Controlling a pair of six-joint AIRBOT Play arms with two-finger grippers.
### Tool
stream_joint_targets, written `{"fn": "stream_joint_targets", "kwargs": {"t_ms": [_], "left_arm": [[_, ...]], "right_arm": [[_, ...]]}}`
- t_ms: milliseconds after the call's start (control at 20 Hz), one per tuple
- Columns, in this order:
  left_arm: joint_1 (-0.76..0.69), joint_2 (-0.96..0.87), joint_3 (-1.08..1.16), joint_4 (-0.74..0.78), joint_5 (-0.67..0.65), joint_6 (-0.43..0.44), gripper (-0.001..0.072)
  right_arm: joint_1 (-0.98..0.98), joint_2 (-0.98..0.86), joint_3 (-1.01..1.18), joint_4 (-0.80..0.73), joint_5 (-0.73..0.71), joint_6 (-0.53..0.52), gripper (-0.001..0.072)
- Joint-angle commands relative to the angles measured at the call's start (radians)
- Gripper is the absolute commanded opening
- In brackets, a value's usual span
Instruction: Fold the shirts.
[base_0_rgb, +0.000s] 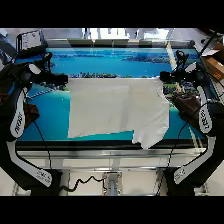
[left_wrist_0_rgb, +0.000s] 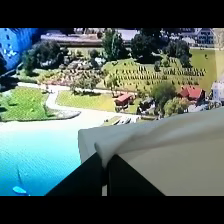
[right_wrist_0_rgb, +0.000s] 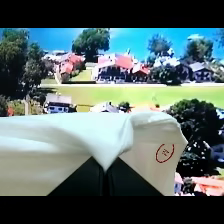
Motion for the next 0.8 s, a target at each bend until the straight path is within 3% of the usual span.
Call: {"fn": "stream_joint_targets", "kwargs": {"t_ms": [0,200,400,600,750], "left_arm": [[0.001,-0.010,0.041,-0.007,-0.118,0.007,0.0013],[0.005,-0.010,0.042,-0.014,-0.294,0.000,0.0014],[0.021,-0.010,0.028,-0.096,-0.361,0.029,0.0013],[0.059,-0.012,-0.064,-0.203,-0.317,0.034,0.0013],[0.088,-0.034,-0.145,-0.230,-0.275,0.030,0.0014]], "right_arm": [[-0.017,-0.013,0.007,0.017,0.119,-0.010,0.0027],[-0.039,-0.008,0.007,0.010,0.261,-0.017,0.0027],[-0.068,0.010,0.007,0.072,0.346,-0.102,0.0026],[-0.121,0.003,0.000,0.265,0.354,-0.142,0.0026],[-0.134,-0.001,-0.059,0.265,0.348,-0.139,0.0026]]}}
